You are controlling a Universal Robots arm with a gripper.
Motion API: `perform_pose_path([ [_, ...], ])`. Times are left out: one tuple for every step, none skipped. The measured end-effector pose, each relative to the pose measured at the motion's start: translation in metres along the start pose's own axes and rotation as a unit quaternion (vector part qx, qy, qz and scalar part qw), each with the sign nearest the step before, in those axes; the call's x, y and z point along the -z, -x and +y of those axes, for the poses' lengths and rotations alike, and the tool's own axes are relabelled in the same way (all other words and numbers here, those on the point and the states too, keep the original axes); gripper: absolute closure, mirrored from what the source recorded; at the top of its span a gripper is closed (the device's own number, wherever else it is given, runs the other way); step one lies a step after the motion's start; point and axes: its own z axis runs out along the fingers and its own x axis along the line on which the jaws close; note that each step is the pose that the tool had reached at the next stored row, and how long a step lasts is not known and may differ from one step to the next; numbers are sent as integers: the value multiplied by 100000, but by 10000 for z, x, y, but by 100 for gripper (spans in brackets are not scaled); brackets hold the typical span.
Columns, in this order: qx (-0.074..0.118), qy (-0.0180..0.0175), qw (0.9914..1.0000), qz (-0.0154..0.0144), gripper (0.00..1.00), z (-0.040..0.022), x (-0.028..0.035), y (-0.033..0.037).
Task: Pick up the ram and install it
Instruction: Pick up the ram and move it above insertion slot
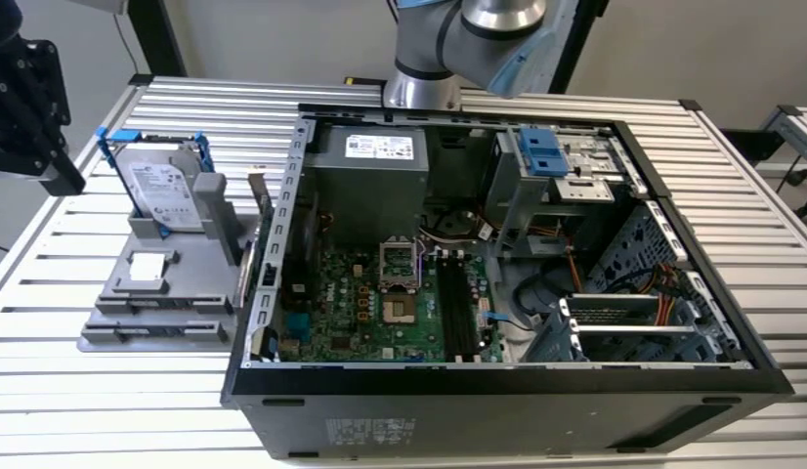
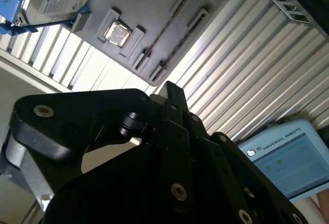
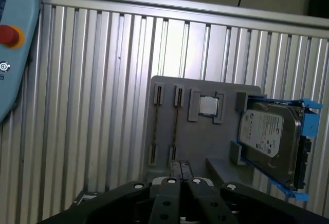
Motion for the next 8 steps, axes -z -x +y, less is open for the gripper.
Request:
perform_pose_path([
  [-10,24,100000,-1,100,0,0,0],
  [-27,35,100000,0,100,0,1,0],
  [-70,38,100000,0,100,0,1,0],
  [-176,35,100000,-1,100,-1,1,0],
  [-344,27,99999,0,100,-1,1,0],
  [-515,16,99999,9,100,-1,0,0],
  [-708,7,99997,28,100,-1,-1,0],
  [-904,-1,99996,51,100,-1,-2,0],
])
